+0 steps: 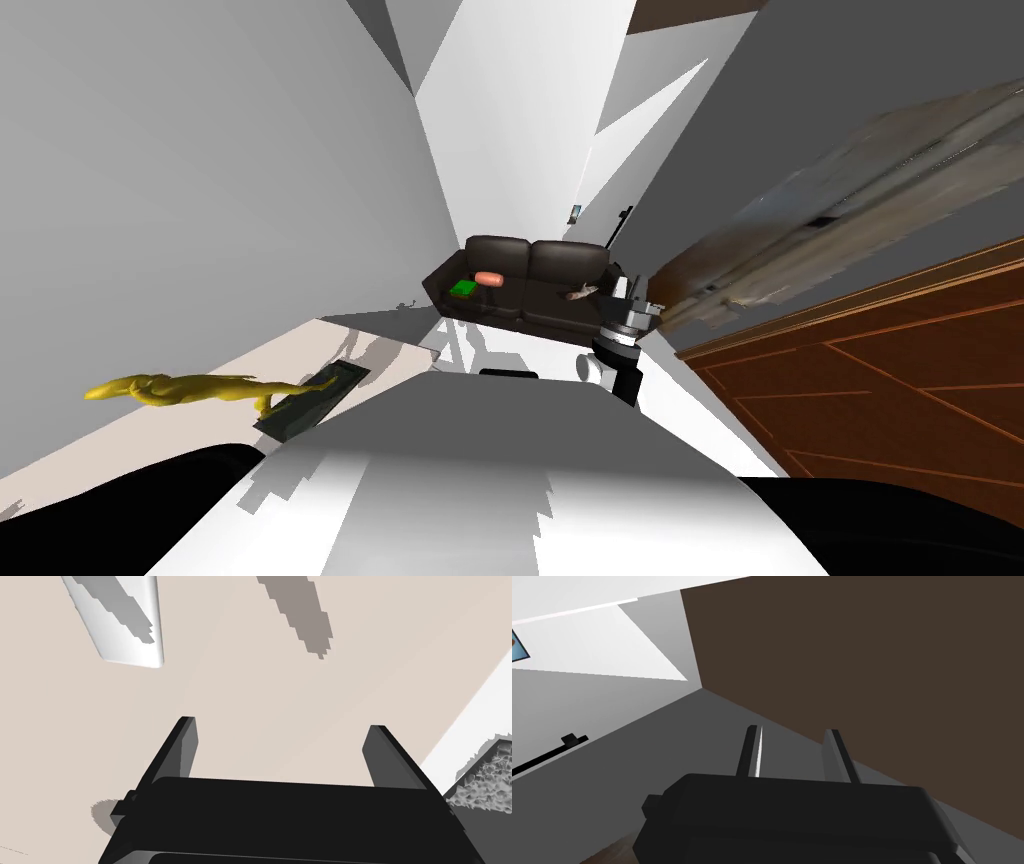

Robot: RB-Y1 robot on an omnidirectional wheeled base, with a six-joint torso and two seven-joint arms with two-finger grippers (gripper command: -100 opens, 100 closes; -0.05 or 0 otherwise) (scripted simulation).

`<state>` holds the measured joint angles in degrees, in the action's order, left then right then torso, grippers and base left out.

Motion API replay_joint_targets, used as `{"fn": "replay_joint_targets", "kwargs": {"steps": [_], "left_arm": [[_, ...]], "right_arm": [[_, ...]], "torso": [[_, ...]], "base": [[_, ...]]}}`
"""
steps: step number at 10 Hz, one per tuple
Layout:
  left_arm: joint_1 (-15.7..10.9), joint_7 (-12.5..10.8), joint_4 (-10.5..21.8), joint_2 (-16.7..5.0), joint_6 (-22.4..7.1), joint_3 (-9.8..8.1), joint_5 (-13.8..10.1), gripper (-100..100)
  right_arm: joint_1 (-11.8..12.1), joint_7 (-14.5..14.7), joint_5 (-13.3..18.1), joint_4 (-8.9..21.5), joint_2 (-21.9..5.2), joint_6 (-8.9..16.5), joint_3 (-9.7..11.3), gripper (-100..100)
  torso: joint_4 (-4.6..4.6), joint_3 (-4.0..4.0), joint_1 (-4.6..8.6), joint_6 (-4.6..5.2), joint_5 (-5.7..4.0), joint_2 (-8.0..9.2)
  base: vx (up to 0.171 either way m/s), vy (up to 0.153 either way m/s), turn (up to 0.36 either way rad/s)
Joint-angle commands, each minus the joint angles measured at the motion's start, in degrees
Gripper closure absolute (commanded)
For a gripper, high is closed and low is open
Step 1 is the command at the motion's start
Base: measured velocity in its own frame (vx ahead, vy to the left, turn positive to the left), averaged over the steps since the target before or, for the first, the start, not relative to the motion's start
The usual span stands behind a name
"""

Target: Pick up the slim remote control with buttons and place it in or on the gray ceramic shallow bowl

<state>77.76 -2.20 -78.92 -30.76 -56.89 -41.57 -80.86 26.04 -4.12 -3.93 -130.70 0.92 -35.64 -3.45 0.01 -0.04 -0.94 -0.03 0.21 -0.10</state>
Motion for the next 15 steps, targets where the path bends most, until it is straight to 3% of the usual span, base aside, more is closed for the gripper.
{"fn": "replay_joint_targets", "kwargs": {"steps": [1, 5, 6, 7, 8, 11, 14, 15], "left_arm": [[-0.26, -0.86, 1.77, -0.68, -2.1, -0.35, -2.79, -100], [-1.93, -3.06, 3.65, -1.08, -5.67, 0.73, -7.16, -100], [-1.01, -3.01, 2.33, -0.7, -4.89, 0.38, -6.3, -100], [-1.03, -3.27, 2.21, -0.66, -5.07, 0.45, -6.4, 0], [-3.84, -5.12, 1.72, -0.47, -7.19, -1.11, -3.52, -100], [-8.53, -8.88, 0.73, -0.07, -11.48, -4.2, 1.6, -100], [-12.26, -10.76, 0.23, 0.13, -13.63, -5.75, 5.95, -100], [-14.23, -12.64, -0.27, 0.33, -15.78, -7.3, 7.98, -100]], "right_arm": [[0.0, 0.0, 0.0, 0.0, 0.0, 0.0, 0.0, 0], [0.01, 0.0, 0.0, 0.0, 0.01, 0.0, 0.0, 0], [0.01, 0.0, 0.0, 0.0, 0.01, 0.0, 0.0, 0], [0.02, 0.0, 0.0, 0.0, 0.01, 0.0, 0.0, 0], [0.02, 0.0, 0.0, 0.0, 0.02, 0.0, 0.0, 0], [0.01, 0.0, 0.0, 0.0, 0.02, 0.0, 0.01, 0], [0.01, 0.0, 0.0, 0.0, 0.02, 0.0, 0.01, 0], [0.01, 0.0, 0.0, 0.0, 0.02, 0.0, 0.01, 0]], "torso": [[0.0, 0.0, 0.0, 0.0, 0.0, 0.0], [0.0, 0.0, 0.38, -0.07, -0.08, 0.0], [0.0, 0.0, 0.47, -0.07, -0.09, -0.01], [-0.01, -0.03, 0.67, -0.14, -0.14, -0.06], [-0.02, -0.05, 0.81, -0.14, -0.18, -0.09], [0.08, 0.2, 1.04, -0.15, -0.23, 0.33], [0.06, 0.15, 1.0, -0.14, -0.23, 0.25], [0.06, 0.14, 1.0, -0.15, -0.22, 0.23]], "base": [[0.023, 0.185, -0.375], [-0.015, 0.126, -0.315], [-0.012, 0.044, -0.055], [-0.002, 0.01, 0.007], [-0.061, -0.005, -0.03], [-0.123, -0.041, -0.037], [-0.09, -0.029, -0.021], [-0.102, -0.03, -0.03]]}}
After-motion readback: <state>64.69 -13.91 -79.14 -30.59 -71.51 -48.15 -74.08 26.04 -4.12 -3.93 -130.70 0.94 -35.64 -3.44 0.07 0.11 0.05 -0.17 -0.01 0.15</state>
